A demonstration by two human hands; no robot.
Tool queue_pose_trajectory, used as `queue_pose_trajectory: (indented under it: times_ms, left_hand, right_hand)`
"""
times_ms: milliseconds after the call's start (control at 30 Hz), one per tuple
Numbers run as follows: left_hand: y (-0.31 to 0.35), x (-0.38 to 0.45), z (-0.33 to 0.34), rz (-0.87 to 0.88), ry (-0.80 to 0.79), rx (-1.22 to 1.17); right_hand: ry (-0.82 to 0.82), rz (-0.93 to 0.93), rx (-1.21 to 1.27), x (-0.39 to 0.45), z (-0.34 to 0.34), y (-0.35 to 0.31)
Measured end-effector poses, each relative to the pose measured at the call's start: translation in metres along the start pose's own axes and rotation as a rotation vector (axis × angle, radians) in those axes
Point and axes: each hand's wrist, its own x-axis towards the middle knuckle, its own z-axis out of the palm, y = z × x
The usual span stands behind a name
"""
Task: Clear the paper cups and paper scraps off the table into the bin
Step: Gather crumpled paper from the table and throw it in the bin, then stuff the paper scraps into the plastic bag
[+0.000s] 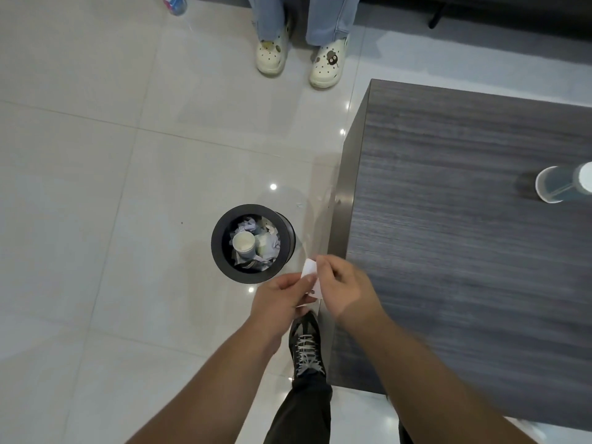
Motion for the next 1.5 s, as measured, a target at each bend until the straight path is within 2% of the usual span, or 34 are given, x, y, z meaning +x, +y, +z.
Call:
queue_pose_trajectory:
  times_ms: [167,300,433,500,667,733,833,900,967,1033,1133,1200,1300,1400,1500]
  left_hand:
    - [0.016,0.024,-0.03,0.041,0.129,-0.003]
    - [0.038,0.056,-0.064,0.086,0.337,0.08]
    - [0.052,0.074,-0.092,-0.134,0.419,0.306]
    - [0.048,0.07,-0.09,-0.156,0.385,0.363]
    - [0.012,0.028,-0.054,-0.097,0.272,0.412]
    - [-0.01,0.008,-0.036,-0.023,0.337,0.531]
    - [-0.038,-0.025,0.012,0.21,0.43,0.839]
    - [-0.052,-0.049,0.057,0.356,0.373,0.994]
    - [-0.074,-0.069,0.107,0.436,0.19,1.135]
    - [-0.097,-0.08,0.154,0.454,-0.002,1.277]
    - [-0.112,-0.083,0.21,0.414,-0.18,1.513]
    - [-0.114,-0.075,0.243,0.437,-0.21,1.614]
    - [-0.111,-0.06,0.288,0.469,-0.173,1.694]
    - [-0.121,-0.053,0.323,0.463,-0.114,1.749]
    - [-0.146,-0.064,0.369,0.58,-0.179,1.702]
  right_hand:
    - [-0.037,0.056,0.181,0.01,-0.003,-0.006]
    - [-0.011,0.056,0.222,0.021,-0.016,0.0]
    - [0.083,0.098,0.234,0.015,-0.046,0.029]
    - [0.12,0.169,0.225,0.009,-0.068,0.053]
    - [0.239,0.347,0.163,-0.037,-0.125,0.12]
    - [0.197,0.419,0.139,-0.064,-0.141,0.144]
    - [0.189,0.511,0.192,-0.107,-0.165,0.191]
    - [0.172,0.53,0.216,-0.134,-0.18,0.223]
    - [0.231,0.548,0.304,-0.156,-0.197,0.253]
    - [0.342,0.558,0.372,-0.168,-0.215,0.277]
    - [0.469,0.545,0.448,-0.167,-0.242,0.299]
    - [0.506,0.53,0.518,-0.162,-0.258,0.311]
    - [0.516,0.488,0.595,-0.15,-0.275,0.328]
    - [0.447,0.438,0.612,-0.14,-0.286,0.348]
    - [0.369,0.377,0.639,-0.136,-0.293,0.37]
